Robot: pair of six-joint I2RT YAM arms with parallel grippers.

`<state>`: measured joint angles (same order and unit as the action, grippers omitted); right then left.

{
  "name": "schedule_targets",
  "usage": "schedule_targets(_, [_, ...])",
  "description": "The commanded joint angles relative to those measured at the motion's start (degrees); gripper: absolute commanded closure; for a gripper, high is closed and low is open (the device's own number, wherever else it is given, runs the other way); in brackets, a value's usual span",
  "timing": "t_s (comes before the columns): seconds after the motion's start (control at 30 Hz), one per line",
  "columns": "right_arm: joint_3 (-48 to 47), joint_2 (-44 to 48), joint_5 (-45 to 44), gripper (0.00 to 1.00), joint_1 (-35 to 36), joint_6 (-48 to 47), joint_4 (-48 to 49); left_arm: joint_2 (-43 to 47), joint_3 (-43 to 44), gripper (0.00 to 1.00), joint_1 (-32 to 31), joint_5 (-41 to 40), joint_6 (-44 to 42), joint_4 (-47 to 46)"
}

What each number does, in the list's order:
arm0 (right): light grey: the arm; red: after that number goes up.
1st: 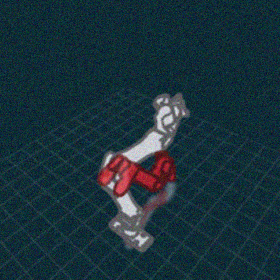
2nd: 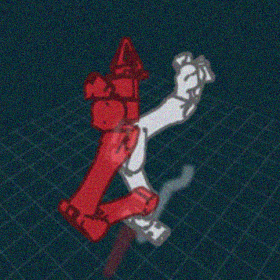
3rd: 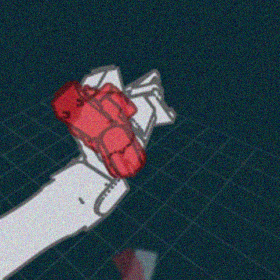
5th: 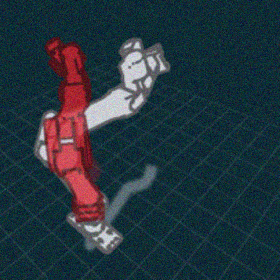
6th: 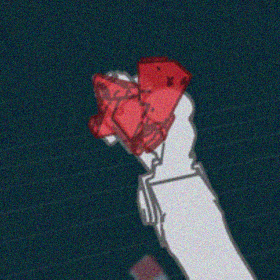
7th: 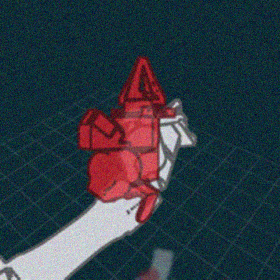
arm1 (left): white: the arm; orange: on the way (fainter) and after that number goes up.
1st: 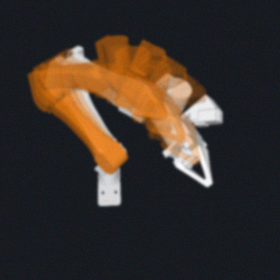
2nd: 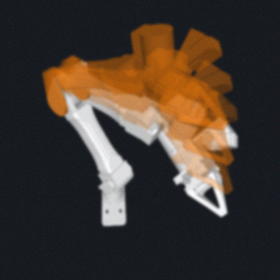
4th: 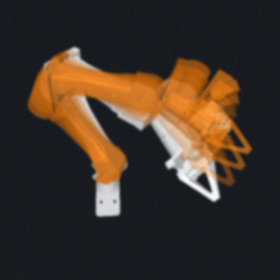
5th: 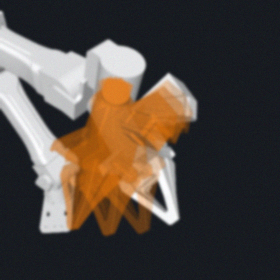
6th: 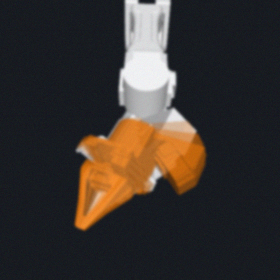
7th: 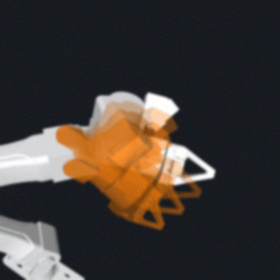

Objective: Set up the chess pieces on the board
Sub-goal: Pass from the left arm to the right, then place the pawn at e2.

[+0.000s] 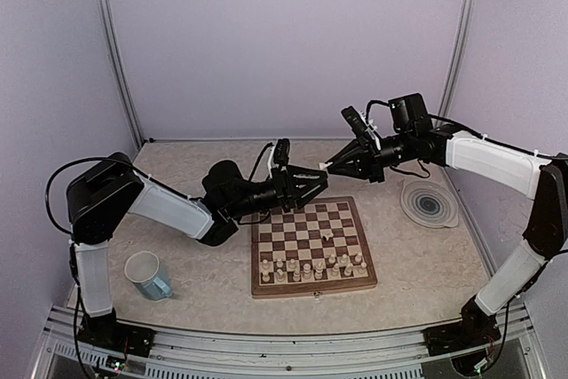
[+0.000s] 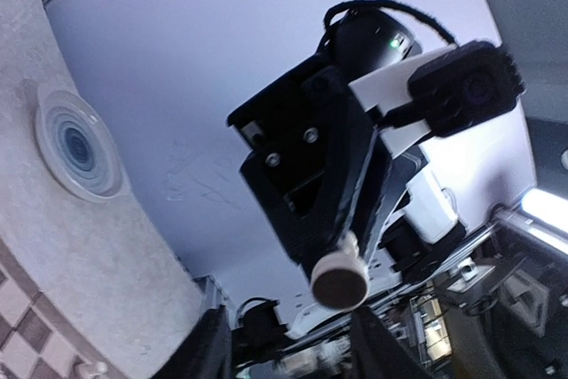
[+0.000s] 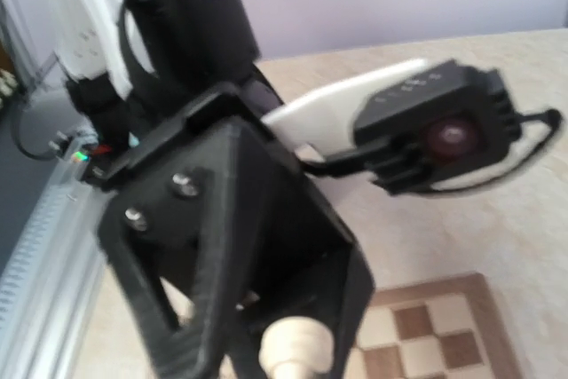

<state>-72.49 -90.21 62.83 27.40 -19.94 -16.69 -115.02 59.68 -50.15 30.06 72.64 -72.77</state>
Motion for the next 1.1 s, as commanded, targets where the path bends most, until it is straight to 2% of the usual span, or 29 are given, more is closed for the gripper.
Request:
schedule_targets(0.0, [-3.35, 1.70, -7.90, 0.93, 0.55, -7.19, -7.72, 8.07, -1.90, 0.45, 2.02, 1.39, -11.44, 13.24])
schedule_targets(0.03, [-4.15, 1.50, -9.49, 0.93, 0.53, -8.83, -9.61, 9.97, -2.15, 0.43, 2.80, 1.02, -14.66, 17.78])
schedule_targets(0.07, [-5.31, 1.14, -11.04, 0.93, 0.55, -10.95, -12.04, 13.35, -2.04, 0.17, 3.65, 0.52, -18.34, 23.58])
schedule_targets(0.1, [-6.27, 0.69, -12.67, 0.93, 0.64, -12.72, -14.25, 15.40, -1.29, 0.03, 4.51, -0.75, -23.08, 30.49])
schedule_targets(0.17, [-8.06, 0.08, -15.89, 0.93, 1.06, -15.95, -18.14, 20.00, 1.84, 0.01, 5.92, -5.48, -33.32, 46.22])
schedule_targets(0.27, [-11.18, -1.57, -20.98, 0.93, 2.83, -20.51, -24.44, 26.65, 9.11, 0.01, 6.70, -17.73, -47.98, 67.66])
schedule_targets(0.33, [-12.95, -3.21, -24.10, 0.93, 4.49, -22.79, -28.41, 29.88, 12.17, 0.01, 7.02, -25.77, -54.78, 74.68])
schedule_targets(0.47, [-15.68, -7.64, -30.32, 0.93, 8.96, -25.78, -35.05, 35.00, 9.62, 0.01, 7.78, -50.59, -58.14, 74.55])
schedule_targets(0.5, [-16.34, -9.01, -32.15, 0.93, 10.11, -26.04, -36.39, 36.03, 7.89, 0.01, 8.69, -52.98, -59.30, 73.48])
schedule_targets(0.6, [-17.70, -13.42, -36.39, 0.93, 13.20, -25.81, -39.30, 38.14, 4.33, 0.01, 12.67, -49.80, -61.07, 71.26])
schedule_targets(0.73, [-17.86, -16.69, -40.20, 0.93, 16.36, -25.63, -41.74, 39.95, 1.24, 0.04, 14.68, -45.96, -61.86, 69.45])
schedule_targets(1.07, [-19.09, -22.99, -45.63, 0.92, 22.08, -26.04, -44.78, 39.88, 1.13, 0.06, 15.24, -44.25, -61.80, 71.24])
